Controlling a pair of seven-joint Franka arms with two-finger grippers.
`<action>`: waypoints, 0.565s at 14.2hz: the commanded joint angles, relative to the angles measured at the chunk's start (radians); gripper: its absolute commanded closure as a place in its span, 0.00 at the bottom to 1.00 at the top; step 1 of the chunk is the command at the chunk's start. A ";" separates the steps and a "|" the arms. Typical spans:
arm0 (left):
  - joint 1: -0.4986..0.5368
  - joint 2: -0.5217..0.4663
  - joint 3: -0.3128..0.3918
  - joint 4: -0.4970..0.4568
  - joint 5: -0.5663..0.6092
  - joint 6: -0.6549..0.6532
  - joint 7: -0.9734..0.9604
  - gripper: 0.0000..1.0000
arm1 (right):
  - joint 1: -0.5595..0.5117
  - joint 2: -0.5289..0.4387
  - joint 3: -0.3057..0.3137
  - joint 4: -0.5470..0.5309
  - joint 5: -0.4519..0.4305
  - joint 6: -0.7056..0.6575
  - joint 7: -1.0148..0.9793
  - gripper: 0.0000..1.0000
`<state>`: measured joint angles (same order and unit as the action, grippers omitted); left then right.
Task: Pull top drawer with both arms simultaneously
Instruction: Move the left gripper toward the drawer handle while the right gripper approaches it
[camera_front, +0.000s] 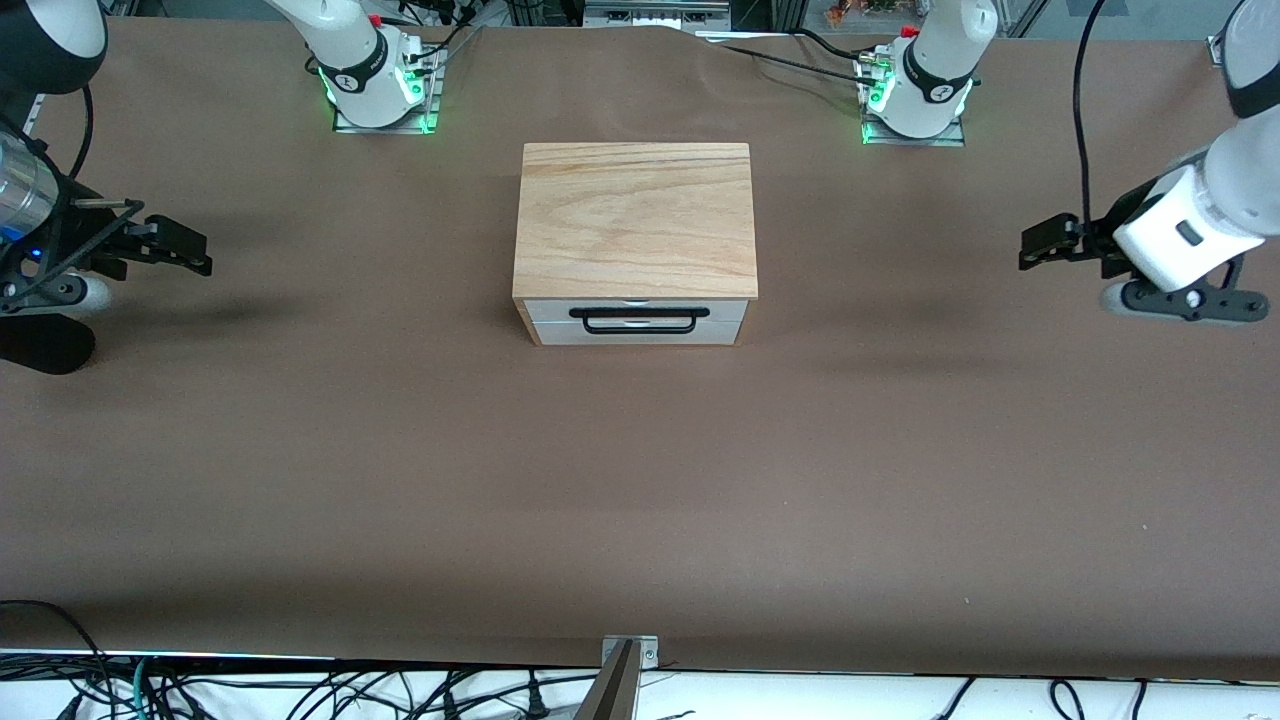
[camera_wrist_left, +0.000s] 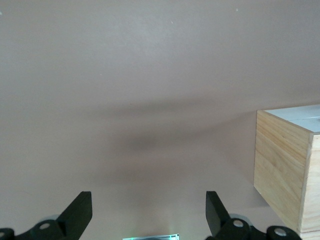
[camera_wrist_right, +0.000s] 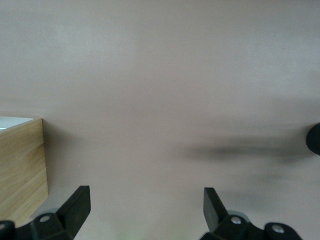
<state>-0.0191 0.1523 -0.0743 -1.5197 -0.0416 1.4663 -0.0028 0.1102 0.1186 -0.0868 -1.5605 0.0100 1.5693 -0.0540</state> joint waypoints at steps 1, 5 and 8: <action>-0.001 0.081 -0.080 0.021 0.002 0.012 0.004 0.00 | 0.005 0.059 0.009 0.010 0.080 -0.014 -0.009 0.00; -0.001 0.249 -0.105 0.108 -0.192 0.020 0.010 0.00 | 0.019 0.189 0.010 0.008 0.377 -0.040 -0.038 0.00; -0.002 0.334 -0.105 0.108 -0.390 0.125 0.014 0.00 | 0.054 0.314 0.010 0.011 0.613 -0.035 -0.046 0.00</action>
<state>-0.0272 0.4179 -0.1756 -1.4660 -0.3361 1.5516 -0.0040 0.1468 0.3568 -0.0748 -1.5745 0.4927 1.5453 -0.0811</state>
